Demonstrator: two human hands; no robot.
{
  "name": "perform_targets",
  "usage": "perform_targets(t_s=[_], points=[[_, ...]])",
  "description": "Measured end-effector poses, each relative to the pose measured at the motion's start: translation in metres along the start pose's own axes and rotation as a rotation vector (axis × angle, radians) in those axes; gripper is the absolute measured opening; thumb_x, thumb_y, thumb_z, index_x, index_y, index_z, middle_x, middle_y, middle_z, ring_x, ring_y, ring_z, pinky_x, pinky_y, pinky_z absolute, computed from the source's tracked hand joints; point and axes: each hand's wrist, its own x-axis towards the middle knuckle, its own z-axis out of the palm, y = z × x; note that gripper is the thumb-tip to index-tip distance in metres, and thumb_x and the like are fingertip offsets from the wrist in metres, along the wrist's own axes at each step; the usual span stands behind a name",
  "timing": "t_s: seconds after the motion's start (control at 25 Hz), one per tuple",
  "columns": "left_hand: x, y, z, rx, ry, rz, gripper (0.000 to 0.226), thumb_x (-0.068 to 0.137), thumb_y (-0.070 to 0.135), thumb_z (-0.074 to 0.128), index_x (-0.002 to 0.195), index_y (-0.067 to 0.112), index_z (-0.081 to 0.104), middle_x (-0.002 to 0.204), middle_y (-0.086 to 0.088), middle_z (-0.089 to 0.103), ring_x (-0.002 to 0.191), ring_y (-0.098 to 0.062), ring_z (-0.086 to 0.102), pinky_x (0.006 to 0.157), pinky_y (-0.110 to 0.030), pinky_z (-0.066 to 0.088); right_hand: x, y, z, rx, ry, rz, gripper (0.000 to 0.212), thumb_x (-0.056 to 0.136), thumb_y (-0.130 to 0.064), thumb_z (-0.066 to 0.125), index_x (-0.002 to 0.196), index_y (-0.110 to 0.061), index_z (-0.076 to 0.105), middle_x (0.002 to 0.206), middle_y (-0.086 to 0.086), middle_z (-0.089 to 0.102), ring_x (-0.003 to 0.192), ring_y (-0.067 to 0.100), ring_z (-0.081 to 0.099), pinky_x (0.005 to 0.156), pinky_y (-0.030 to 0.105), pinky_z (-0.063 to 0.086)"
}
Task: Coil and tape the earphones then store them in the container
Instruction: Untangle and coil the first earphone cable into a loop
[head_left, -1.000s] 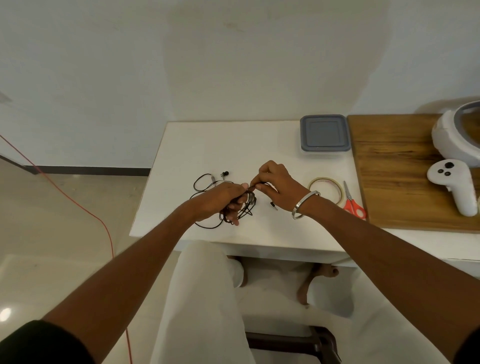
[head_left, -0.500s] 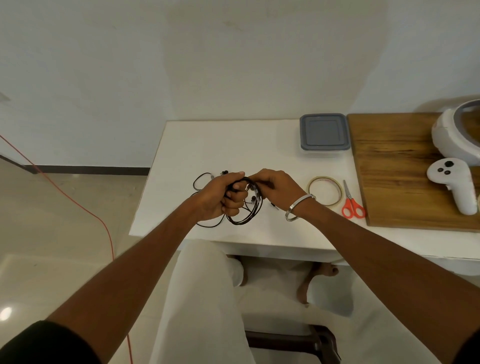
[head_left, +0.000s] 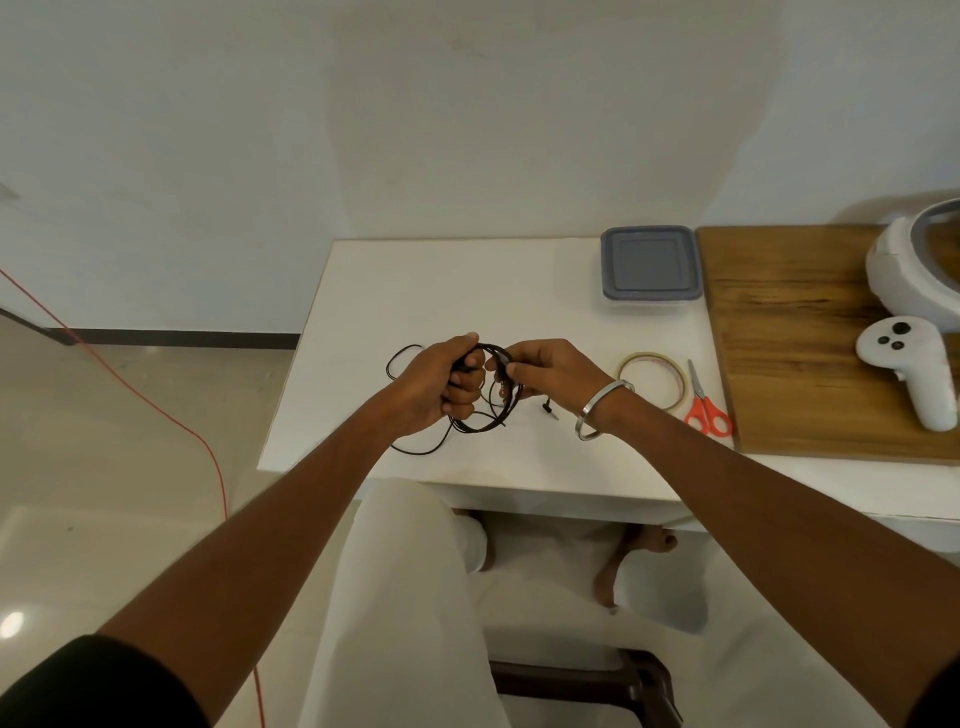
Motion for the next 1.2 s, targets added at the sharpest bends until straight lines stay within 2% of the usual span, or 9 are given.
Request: perform_targets(t_s=[0.16, 0.24, 0.32, 0.64, 0.72, 0.92, 1.0, 1.08, 1.2], points=[[0.006, -0.002, 0.003, 0.0, 0.04, -0.01, 0.041, 0.102, 0.036, 0.031, 0.066, 0.019, 0.038, 0.051, 0.007, 0.025, 0.04, -0.006, 0.018, 0.04, -0.02, 0.018, 0.006, -0.002, 0.0, 0.113, -0.006, 0.086, 0.022, 0.09, 0.0, 0.044, 0.094, -0.007, 0.064, 0.082, 0.005, 0.062, 0.076, 0.019, 0.063, 0.085, 0.039, 0.052], [0.009, -0.003, 0.006, 0.004, 0.066, -0.008, 0.04, 0.103, 0.036, 0.031, 0.067, 0.019, 0.039, 0.051, 0.007, 0.025, 0.04, -0.006, 0.019, 0.04, -0.02, 0.019, 0.006, 0.0, 0.0, 0.144, -0.028, 0.101, 0.012, 0.093, -0.015, 0.051, 0.094, -0.008, 0.06, 0.08, 0.003, 0.061, 0.077, 0.018, 0.064, 0.084, 0.038, 0.052], [0.012, -0.002, 0.009, 0.012, 0.1, -0.003, 0.04, 0.103, 0.036, 0.032, 0.068, 0.018, 0.039, 0.051, 0.007, 0.026, 0.04, -0.007, 0.019, 0.04, -0.021, 0.019, 0.006, 0.003, 0.001, 0.022, -0.02, 0.061, 0.022, 0.09, -0.026, 0.059, 0.1, -0.007, 0.059, 0.082, 0.002, 0.064, 0.079, 0.014, 0.066, 0.078, 0.029, 0.054], [0.035, 0.004, 0.021, 0.01, 0.243, -0.027, 0.03, 0.103, 0.033, 0.033, 0.079, 0.015, 0.04, 0.06, 0.002, 0.026, 0.042, -0.008, 0.02, 0.042, -0.021, 0.022, 0.024, 0.012, -0.012, -0.08, 0.205, -0.01, 0.022, 0.095, -0.014, 0.049, 0.115, -0.008, 0.057, 0.073, 0.003, 0.062, 0.063, 0.02, 0.063, 0.068, 0.033, 0.056], [0.047, 0.005, 0.025, 0.044, 0.269, -0.029, 0.029, 0.102, 0.032, 0.033, 0.08, 0.015, 0.04, 0.062, 0.0, 0.03, 0.042, -0.009, 0.022, 0.043, -0.022, 0.022, 0.029, 0.015, -0.017, -0.133, 0.273, 0.0, 0.021, 0.096, -0.015, 0.048, 0.115, -0.011, 0.055, 0.073, 0.003, 0.064, 0.059, 0.017, 0.062, 0.064, 0.029, 0.056], [0.084, 0.011, 0.03, 0.226, 0.34, 0.008, 0.035, 0.103, 0.034, 0.034, 0.078, 0.011, 0.046, 0.069, -0.002, 0.038, 0.046, -0.011, 0.029, 0.041, -0.02, 0.029, 0.053, 0.026, -0.034, -0.278, 0.38, 0.032, 0.018, 0.097, -0.017, 0.045, 0.107, -0.01, 0.058, 0.075, 0.004, 0.067, 0.052, 0.01, 0.06, 0.049, 0.008, 0.045], [0.104, 0.012, 0.028, 0.362, 0.361, 0.045, 0.039, 0.104, 0.036, 0.032, 0.083, 0.008, 0.05, 0.067, -0.002, 0.039, 0.046, -0.013, 0.035, 0.045, -0.022, 0.036, 0.065, 0.032, -0.04, -0.298, 0.407, 0.049, 0.019, 0.097, -0.017, 0.045, 0.107, -0.009, 0.059, 0.076, 0.005, 0.067, 0.055, 0.012, 0.061, 0.054, 0.012, 0.049], [0.122, 0.015, 0.027, 0.547, 0.41, 0.071, 0.047, 0.104, 0.039, 0.029, 0.097, 0.001, 0.057, 0.07, -0.004, 0.048, 0.053, -0.018, 0.046, 0.06, -0.03, 0.046, 0.079, 0.038, -0.045, -0.345, 0.431, 0.06, 0.02, 0.097, -0.019, 0.046, 0.109, -0.009, 0.059, 0.076, 0.004, 0.067, 0.064, 0.015, 0.062, 0.067, 0.025, 0.054], [0.144, 0.02, 0.026, 0.823, 0.481, 0.076, 0.054, 0.105, 0.038, 0.024, 0.112, -0.002, 0.058, 0.092, -0.013, 0.06, 0.082, -0.028, 0.058, 0.075, -0.035, 0.043, 0.097, 0.047, -0.052, -0.384, 0.455, 0.065, 0.022, 0.097, -0.021, 0.046, 0.111, -0.009, 0.059, 0.08, 0.006, 0.068, 0.072, 0.017, 0.064, 0.078, 0.035, 0.055]])
